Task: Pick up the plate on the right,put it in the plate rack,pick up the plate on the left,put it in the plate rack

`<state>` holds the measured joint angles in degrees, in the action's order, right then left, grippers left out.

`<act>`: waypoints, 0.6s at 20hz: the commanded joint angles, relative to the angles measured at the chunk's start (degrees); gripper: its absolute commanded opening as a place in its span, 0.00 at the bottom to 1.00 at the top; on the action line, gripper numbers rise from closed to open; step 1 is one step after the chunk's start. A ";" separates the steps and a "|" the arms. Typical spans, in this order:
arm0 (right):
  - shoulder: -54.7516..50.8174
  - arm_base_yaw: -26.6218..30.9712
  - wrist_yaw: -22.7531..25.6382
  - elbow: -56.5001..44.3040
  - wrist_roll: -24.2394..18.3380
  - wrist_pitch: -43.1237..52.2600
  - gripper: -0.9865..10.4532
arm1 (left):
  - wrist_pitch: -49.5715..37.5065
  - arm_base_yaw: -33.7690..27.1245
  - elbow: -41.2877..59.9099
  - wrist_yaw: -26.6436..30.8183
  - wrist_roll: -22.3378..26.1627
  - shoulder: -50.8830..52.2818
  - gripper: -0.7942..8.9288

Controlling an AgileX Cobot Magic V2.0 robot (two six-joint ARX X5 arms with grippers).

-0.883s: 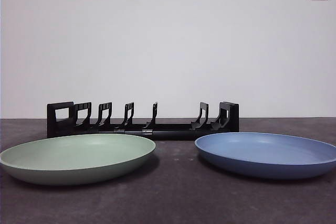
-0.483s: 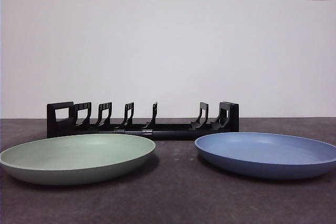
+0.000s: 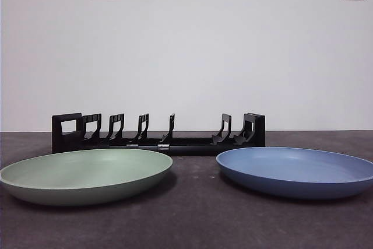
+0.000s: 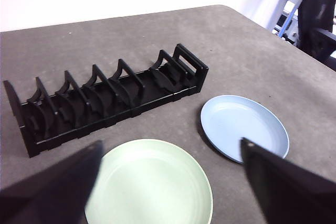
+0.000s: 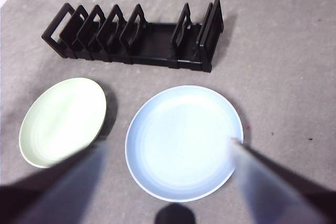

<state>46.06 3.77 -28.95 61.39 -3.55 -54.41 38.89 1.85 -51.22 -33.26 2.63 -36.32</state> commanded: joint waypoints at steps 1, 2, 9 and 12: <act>0.72 -0.07 -0.28 0.28 0.81 -0.02 0.66 | -0.48 1.07 -0.11 -0.20 2.10 -0.74 0.78; 1.16 -0.07 -0.28 0.28 1.05 -0.07 0.66 | -0.79 1.77 -0.11 -0.20 2.14 -1.20 0.78; 10.49 -0.07 1.75 0.28 2.03 -0.24 0.66 | -3.91 11.13 -0.11 0.24 8.66 -5.01 0.78; 18.80 -0.07 2.64 0.28 2.03 0.31 0.60 | -6.14 15.06 -0.11 0.46 12.59 -6.91 0.78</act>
<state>64.40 3.77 -26.35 61.49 -1.91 -54.19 33.30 16.73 -51.22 -32.71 12.78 -43.22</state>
